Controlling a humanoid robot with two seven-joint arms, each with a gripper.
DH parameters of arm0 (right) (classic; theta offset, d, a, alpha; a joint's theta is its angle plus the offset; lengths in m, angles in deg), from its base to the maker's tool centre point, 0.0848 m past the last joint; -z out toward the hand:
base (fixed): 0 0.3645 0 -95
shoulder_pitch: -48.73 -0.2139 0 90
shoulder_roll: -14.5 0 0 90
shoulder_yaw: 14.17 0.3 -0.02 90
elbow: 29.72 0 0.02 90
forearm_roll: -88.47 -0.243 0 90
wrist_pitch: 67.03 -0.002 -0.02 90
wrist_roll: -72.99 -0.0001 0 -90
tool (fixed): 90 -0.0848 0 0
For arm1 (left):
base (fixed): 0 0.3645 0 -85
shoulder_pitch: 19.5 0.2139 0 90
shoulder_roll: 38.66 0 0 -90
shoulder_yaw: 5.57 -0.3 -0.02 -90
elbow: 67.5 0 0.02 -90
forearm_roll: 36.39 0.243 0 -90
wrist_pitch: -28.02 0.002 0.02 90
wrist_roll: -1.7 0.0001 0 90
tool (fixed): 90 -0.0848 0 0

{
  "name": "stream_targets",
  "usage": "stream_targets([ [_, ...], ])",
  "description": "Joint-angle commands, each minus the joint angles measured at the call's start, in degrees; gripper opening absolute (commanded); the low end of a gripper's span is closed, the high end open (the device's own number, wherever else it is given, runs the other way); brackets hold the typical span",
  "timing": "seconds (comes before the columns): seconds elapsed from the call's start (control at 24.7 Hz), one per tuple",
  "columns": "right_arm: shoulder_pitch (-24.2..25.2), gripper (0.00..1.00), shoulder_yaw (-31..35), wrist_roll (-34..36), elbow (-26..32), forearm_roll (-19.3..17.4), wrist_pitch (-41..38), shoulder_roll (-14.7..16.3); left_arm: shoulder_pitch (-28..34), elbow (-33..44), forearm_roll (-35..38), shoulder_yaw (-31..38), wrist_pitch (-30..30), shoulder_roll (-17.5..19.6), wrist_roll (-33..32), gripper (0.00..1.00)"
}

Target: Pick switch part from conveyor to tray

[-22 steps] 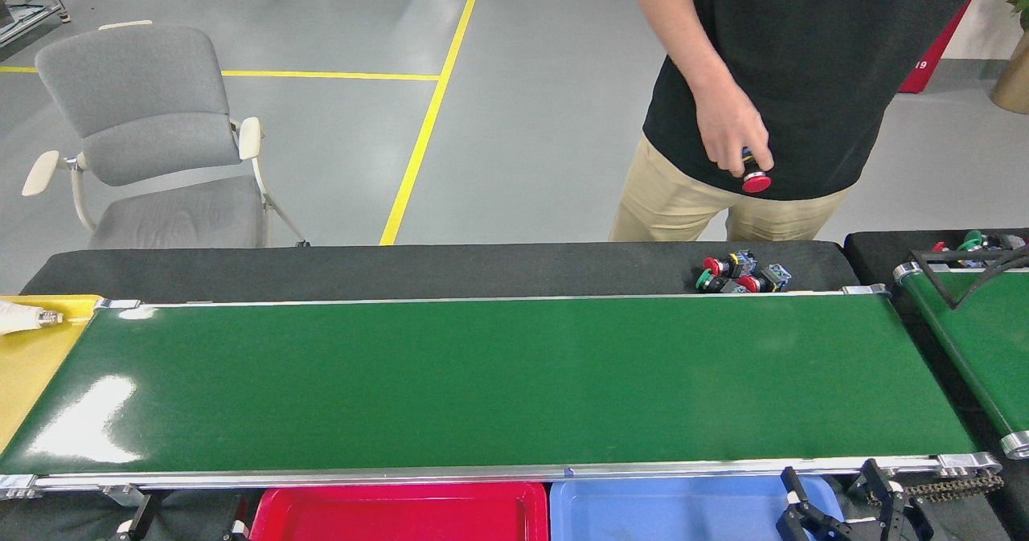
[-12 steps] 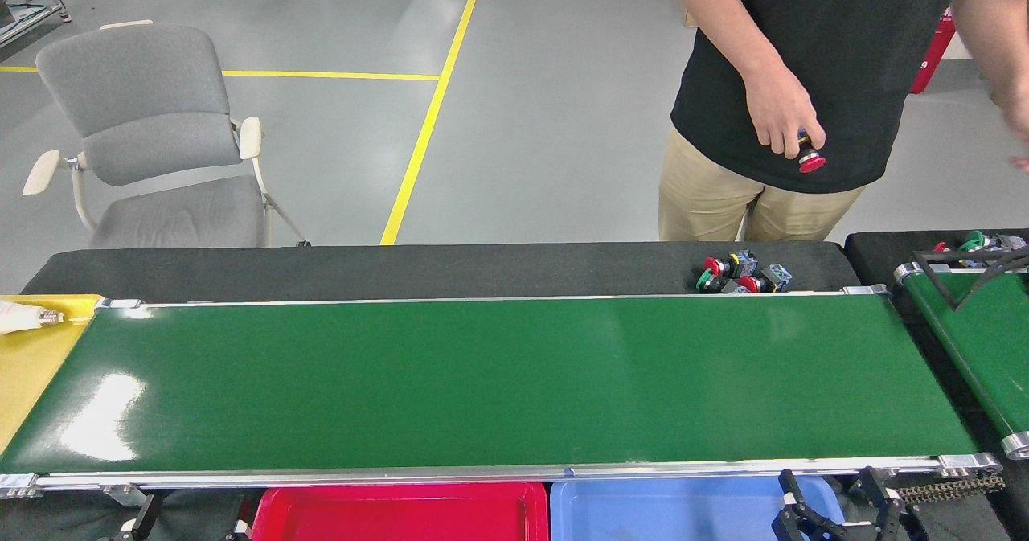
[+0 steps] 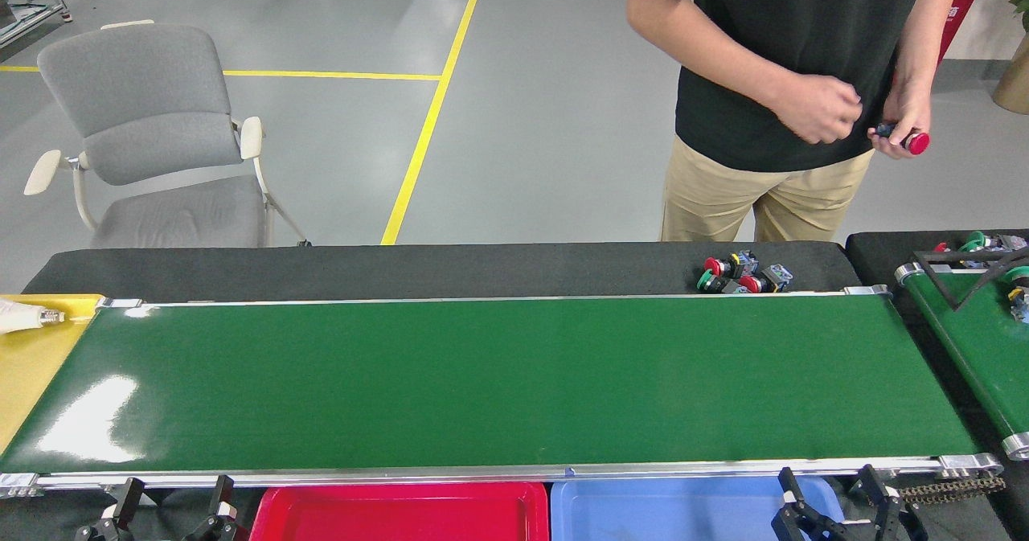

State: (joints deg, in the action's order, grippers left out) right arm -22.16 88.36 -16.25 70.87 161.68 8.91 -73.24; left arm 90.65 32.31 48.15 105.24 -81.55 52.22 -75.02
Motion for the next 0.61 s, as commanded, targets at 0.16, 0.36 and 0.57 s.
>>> stream_targets([
  [0.16,-0.48,1.0,0.3,0.04,0.83,-0.18,-0.1,0.29,-0.28,1.0,-0.34,0.11,-0.12,0.26,-5.2,1.0],
  [0.36,-0.48,1.0,0.3,-0.05,0.83,-0.18,-0.1,0.73,-0.28,1.0,-0.34,-0.16,-0.21,0.26,-8.45,1.0],
  [0.57,-0.48,1.0,0.3,-0.05,0.83,-0.18,-0.1,0.82,-0.37,0.91,-0.43,0.37,0.23,0.17,-8.54,1.0],
])
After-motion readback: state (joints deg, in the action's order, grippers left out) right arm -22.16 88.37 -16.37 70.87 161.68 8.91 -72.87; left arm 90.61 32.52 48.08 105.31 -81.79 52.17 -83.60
